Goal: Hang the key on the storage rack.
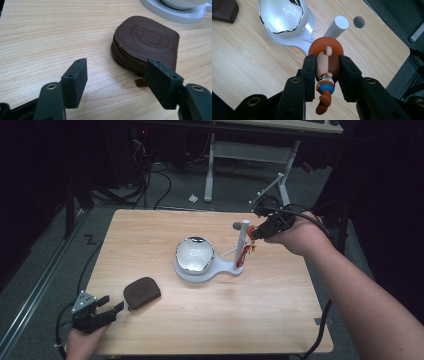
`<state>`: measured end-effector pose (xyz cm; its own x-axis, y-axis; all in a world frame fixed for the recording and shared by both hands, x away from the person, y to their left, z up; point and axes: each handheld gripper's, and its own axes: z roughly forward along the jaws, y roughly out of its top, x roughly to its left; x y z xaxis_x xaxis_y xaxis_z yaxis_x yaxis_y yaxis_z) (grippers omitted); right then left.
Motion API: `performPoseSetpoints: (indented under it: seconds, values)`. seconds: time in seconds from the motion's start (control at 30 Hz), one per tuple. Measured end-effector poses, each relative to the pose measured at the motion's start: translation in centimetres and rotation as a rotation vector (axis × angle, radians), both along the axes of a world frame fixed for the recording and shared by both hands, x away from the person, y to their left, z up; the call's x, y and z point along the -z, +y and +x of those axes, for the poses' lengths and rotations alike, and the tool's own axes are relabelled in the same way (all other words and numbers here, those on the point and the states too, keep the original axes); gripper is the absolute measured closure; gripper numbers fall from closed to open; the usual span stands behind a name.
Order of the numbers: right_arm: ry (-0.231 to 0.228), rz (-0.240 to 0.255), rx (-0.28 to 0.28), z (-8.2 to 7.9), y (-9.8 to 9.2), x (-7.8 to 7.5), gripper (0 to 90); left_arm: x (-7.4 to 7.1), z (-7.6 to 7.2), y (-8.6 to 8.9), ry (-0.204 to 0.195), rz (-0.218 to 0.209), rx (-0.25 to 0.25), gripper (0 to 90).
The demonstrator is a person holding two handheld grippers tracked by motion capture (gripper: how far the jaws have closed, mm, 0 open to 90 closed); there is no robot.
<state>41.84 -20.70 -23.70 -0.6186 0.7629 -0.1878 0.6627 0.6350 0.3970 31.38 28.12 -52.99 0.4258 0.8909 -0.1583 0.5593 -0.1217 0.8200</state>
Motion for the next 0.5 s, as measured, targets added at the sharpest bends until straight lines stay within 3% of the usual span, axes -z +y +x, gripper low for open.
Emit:
performPoseSetpoints:
  seconds: [0.27, 0.3, 0.5]
  values:
    - [0.021, 0.005, 0.030, 0.3, -0.9, 1.5, 69.0, 0.0, 0.0, 0.0, 0.000, 0.002, 0.000, 34.9]
    - [0.019, 0.002, 0.014, 0.4, -1.1, 1.9, 69.0, 0.0, 0.0, 0.0, 0.000, 0.002, 0.000, 34.9]
    - [0.040, 0.032, 0.041, 0.1, -2.4, 4.3, 68.9, 0.0, -0.1, -0.1, -0.001, 0.005, 0.001, 34.9]
